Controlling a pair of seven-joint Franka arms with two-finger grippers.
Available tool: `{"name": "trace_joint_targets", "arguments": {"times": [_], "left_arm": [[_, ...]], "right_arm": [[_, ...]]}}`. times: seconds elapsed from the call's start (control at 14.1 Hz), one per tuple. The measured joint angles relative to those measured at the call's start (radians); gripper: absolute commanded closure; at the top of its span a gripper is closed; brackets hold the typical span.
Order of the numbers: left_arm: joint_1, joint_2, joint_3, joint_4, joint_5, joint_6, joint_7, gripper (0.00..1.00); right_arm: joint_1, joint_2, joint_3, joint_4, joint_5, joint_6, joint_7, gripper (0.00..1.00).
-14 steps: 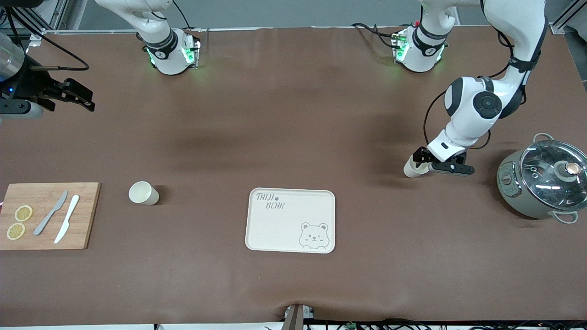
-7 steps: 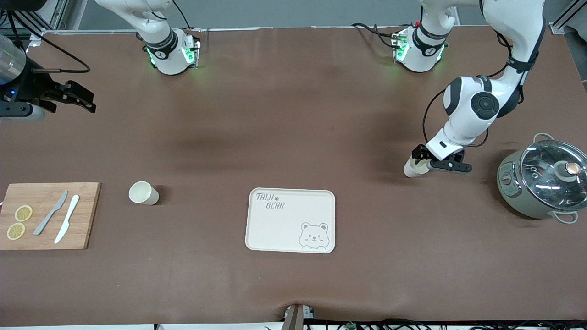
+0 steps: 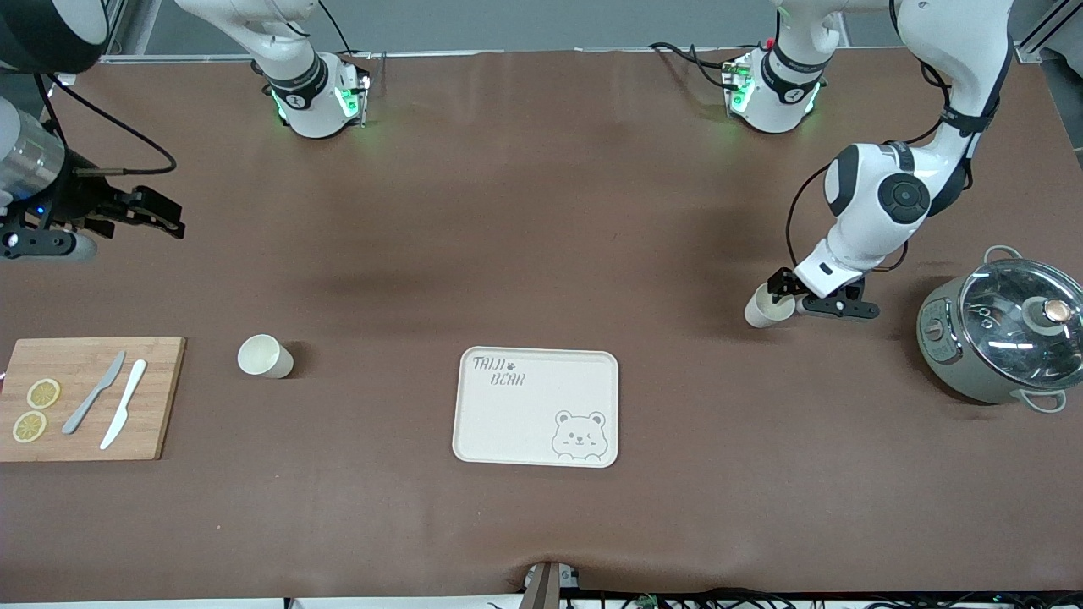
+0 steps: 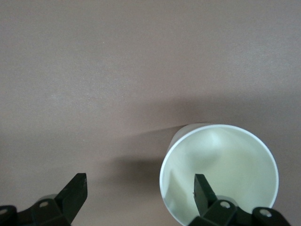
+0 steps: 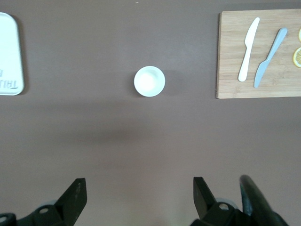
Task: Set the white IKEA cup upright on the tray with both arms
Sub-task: 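Close the left gripper on the cup while the right gripper reaches the other cup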
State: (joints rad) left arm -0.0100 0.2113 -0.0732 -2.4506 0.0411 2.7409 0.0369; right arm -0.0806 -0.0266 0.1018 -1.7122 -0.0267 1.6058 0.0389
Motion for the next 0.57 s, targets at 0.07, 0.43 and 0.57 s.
{"name": "trace_joint_targets", "arguments": {"times": [0.07, 0.43, 0.57], "left_arm": [[0.000, 0.000, 0.000, 0.000, 0.000, 0.000, 0.000, 0.00], [0.000, 0.000, 0.000, 0.000, 0.000, 0.000, 0.000, 0.04], [0.000, 0.000, 0.000, 0.000, 0.000, 0.001, 0.000, 0.33]], "right_arm": [[-0.003, 0.007, -0.003, -0.002, -0.009, 0.016, 0.003, 0.00], [-0.055, 0.019, -0.014, -0.100, -0.018, 0.188, 0.006, 0.00], [-0.055, 0.024, -0.013, -0.156, -0.018, 0.271, 0.006, 0.00]]}}
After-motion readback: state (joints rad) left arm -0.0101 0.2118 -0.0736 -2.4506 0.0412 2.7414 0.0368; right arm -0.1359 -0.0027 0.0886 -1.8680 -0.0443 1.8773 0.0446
